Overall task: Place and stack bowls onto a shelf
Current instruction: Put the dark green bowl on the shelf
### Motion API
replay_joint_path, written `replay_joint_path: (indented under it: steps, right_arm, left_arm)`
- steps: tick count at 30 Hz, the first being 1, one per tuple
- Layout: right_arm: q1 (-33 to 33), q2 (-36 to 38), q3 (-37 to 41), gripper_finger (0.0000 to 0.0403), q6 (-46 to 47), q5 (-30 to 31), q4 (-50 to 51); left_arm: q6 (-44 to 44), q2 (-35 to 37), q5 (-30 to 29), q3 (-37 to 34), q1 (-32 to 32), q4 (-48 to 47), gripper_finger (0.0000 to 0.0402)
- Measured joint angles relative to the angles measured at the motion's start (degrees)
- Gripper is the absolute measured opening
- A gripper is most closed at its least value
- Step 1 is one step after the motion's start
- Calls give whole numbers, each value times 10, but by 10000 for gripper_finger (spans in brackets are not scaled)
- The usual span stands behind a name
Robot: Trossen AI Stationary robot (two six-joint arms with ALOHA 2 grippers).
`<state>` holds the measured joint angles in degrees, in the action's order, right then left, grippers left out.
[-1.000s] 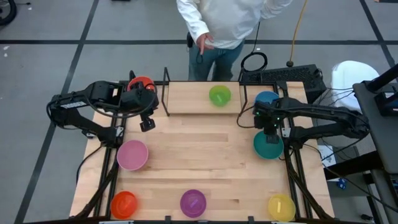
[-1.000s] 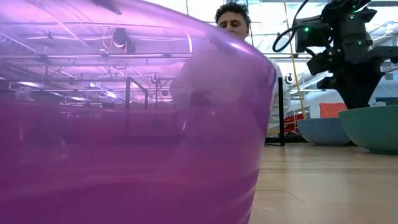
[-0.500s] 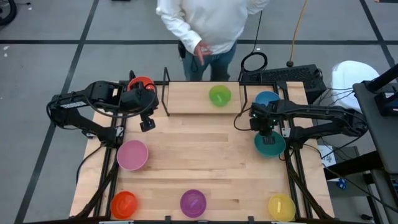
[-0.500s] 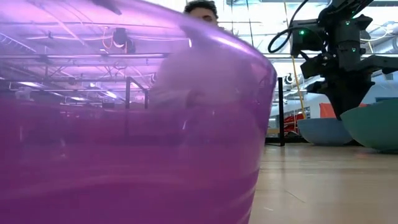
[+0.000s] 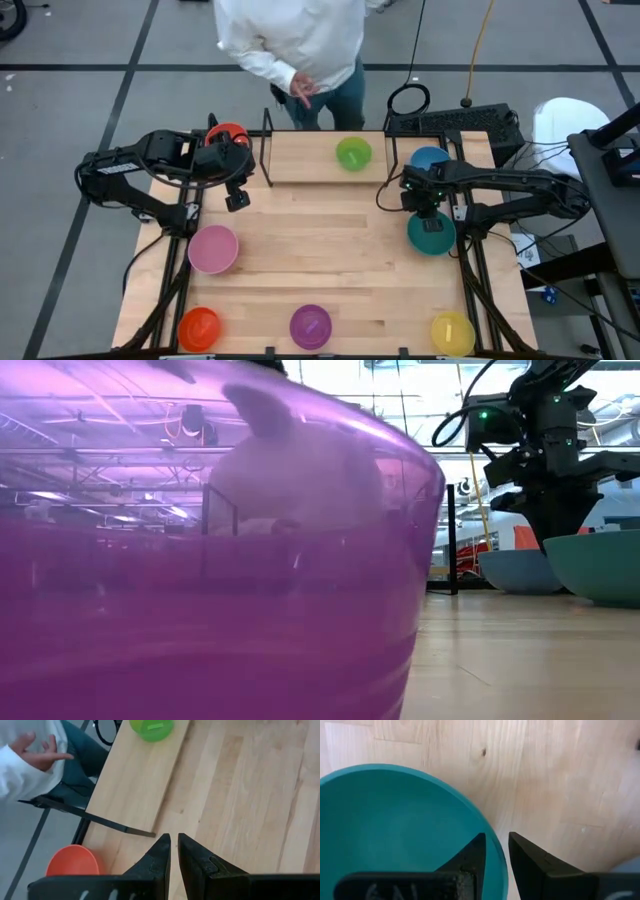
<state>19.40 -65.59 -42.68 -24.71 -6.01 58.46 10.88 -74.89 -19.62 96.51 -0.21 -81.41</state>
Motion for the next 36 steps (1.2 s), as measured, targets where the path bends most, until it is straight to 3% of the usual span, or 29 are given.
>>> replay_joint_path:
  steps: [9, 16, 22, 27, 36]
  right_arm:
    - [0, -59, 0, 74, 0, -2, -12]
    - [0, -76, 0, 10, -15, -5, -55]
    - [-7, -67, -9, 2, -15, -2, -68]
    - [-28, -64, -58, 1, 3, 13, -72]
    - [-69, -90, -188, 1, 29, 107, -121]
  left_arm:
    - [2, 0, 0, 0, 0, 0, 42]
    - [4, 0, 0, 0, 0, -2, 42]
    - [12, 0, 0, 0, 0, -3, 42]
    - [24, 0, 0, 0, 0, -3, 42]
    - [27, 0, 0, 0, 0, -3, 42]
